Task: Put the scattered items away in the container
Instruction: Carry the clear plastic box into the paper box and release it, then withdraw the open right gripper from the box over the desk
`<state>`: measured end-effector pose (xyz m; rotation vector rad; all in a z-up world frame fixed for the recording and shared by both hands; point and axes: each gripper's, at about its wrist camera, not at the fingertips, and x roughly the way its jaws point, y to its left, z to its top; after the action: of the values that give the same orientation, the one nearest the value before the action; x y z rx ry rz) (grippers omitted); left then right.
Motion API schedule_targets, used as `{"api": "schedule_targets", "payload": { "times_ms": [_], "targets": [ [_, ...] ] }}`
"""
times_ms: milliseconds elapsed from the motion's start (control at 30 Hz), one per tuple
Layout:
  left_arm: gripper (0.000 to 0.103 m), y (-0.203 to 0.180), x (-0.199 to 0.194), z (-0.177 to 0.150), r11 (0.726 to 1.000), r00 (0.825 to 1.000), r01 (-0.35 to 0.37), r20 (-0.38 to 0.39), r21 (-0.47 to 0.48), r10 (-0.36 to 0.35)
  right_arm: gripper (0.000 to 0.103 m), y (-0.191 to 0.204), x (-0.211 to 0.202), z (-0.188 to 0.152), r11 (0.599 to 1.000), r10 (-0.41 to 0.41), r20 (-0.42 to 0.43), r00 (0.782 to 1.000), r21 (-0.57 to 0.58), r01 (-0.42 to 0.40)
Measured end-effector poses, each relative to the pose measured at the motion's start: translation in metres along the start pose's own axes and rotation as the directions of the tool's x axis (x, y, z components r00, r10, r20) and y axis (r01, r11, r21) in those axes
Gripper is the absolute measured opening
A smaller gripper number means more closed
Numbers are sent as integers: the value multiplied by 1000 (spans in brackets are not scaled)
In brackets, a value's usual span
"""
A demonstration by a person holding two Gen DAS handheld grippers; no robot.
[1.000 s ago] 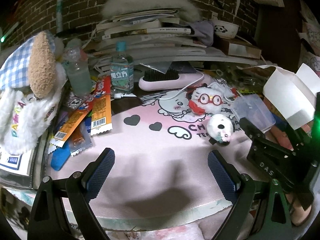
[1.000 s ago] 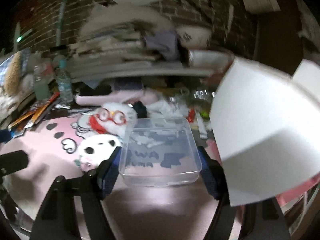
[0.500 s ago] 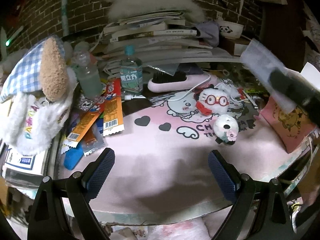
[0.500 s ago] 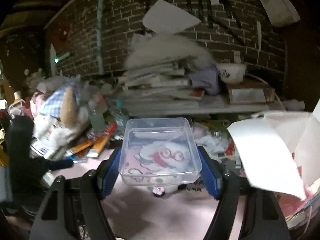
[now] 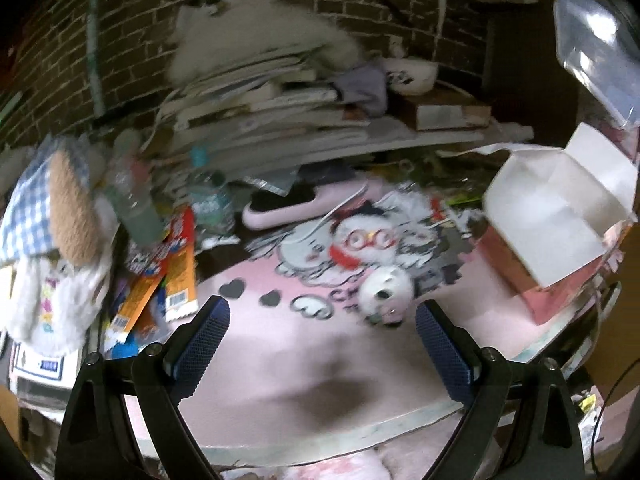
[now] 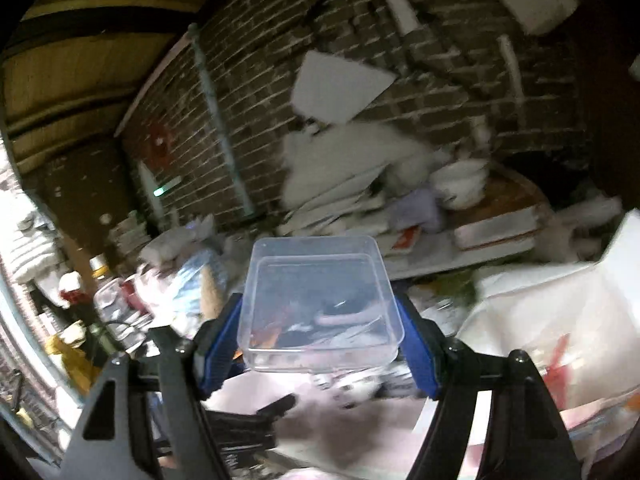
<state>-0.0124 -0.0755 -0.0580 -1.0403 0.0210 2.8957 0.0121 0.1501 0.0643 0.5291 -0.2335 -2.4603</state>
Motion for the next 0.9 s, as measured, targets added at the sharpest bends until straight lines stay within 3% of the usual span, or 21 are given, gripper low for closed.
{"api": "schedule_targets", "payload": {
  "times_ms": [100, 167, 267, 333, 533, 733, 833, 900],
  "targets": [
    [93, -14, -3, 11, 999, 1000, 29, 4, 14, -29, 70, -18, -10, 11, 995, -101, -2, 995, -17, 101],
    [93, -23, -4, 19, 999, 999, 44, 3, 24, -44, 70, -38, -10, 16, 984, -178, -55, 983, -19, 177],
    [93, -37, -4, 26, 998, 999, 41, 0, 47, -41, 70, -65, -7, 18, 964, -267, -135, 954, -34, 265],
    [93, -44, -3, 29, 998, 999, 44, -5, 54, -44, 70, -81, -2, 15, 941, -339, -190, 921, -76, 331],
    [93, -59, -1, 29, 993, 996, 89, -29, 75, -87, 70, -121, 19, -3, 900, -436, -319, 842, -144, 411],
    [93, -64, -1, 28, 992, 996, 89, -39, 92, -85, 71, -141, 37, -12, 874, -486, -370, 792, -187, 448],
    [93, -62, 0, 27, 993, 996, 76, -43, 93, -73, 72, -142, 40, -15, 875, -483, -379, 789, -179, 450],
    [93, -59, 2, 27, 994, 997, 64, -47, 90, -60, 84, -139, 37, -14, 873, -487, -355, 798, -162, 460]
  ]
}}
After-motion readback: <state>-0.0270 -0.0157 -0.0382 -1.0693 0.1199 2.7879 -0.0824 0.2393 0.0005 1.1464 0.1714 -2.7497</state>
